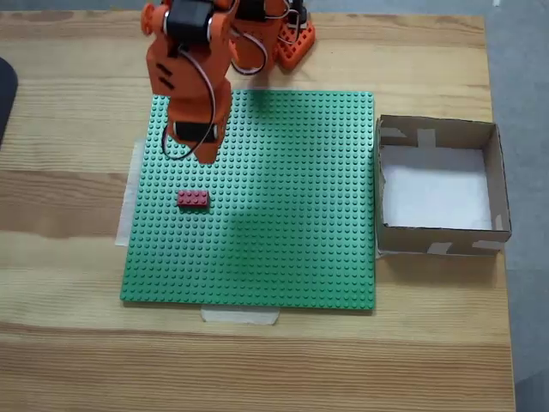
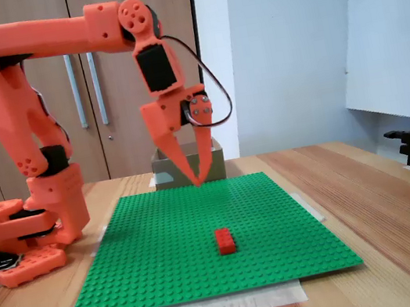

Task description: Pick the red lego block and put it in the box.

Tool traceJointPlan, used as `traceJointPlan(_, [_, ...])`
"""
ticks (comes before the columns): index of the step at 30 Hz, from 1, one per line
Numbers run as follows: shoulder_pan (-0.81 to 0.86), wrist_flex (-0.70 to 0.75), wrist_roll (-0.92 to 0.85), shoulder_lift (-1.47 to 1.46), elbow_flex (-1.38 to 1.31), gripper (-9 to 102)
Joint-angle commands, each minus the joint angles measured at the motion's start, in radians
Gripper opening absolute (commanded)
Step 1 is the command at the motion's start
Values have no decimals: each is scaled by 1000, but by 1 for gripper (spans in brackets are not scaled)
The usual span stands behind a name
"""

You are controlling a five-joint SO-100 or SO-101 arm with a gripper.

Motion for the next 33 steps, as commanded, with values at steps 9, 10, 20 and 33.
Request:
traceJointPlan(9, [34,52,-100,-110,-112,12])
traceJointPlan(10, [41,57,-110,-117,-112,15])
traceJointPlan(20, [80,63,-181,-206,-110,26])
traceJointPlan(33, [120,-15,-249,-314,-114,34])
